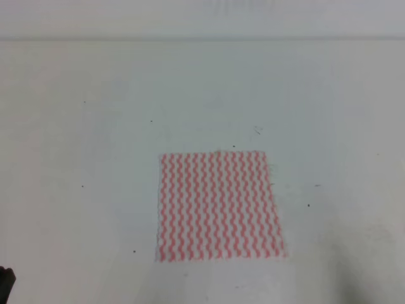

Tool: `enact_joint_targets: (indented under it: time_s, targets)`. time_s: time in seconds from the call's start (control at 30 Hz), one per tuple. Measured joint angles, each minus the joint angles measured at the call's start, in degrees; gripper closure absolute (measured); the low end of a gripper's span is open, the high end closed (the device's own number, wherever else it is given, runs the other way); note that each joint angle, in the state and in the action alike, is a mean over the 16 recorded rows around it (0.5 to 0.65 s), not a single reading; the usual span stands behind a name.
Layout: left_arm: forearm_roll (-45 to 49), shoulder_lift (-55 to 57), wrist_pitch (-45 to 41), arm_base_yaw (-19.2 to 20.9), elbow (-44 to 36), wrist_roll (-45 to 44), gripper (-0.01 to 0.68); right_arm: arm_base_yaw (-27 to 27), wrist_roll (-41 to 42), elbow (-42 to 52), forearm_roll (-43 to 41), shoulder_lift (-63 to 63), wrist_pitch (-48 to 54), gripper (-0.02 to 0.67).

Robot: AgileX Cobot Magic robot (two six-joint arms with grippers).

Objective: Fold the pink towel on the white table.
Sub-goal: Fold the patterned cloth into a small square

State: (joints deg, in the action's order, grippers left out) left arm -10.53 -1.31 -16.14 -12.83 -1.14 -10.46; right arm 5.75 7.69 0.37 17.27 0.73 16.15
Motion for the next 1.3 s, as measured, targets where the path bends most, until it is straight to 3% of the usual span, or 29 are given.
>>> enact_joint_targets:
  time_s: [1.0,1.3]
  targets:
    - [-0.1,-0.1,0.5,0.0,0.1,0.0,0.675,0.0,0.1,-0.2,1.5,-0.2,-1.2,0.667]
    - [-2.0,0.4,3.8,0.0,0.4,0.0,0.675,0.0,0.1,-0.3,8.0,-0.3,-2.7,0.667]
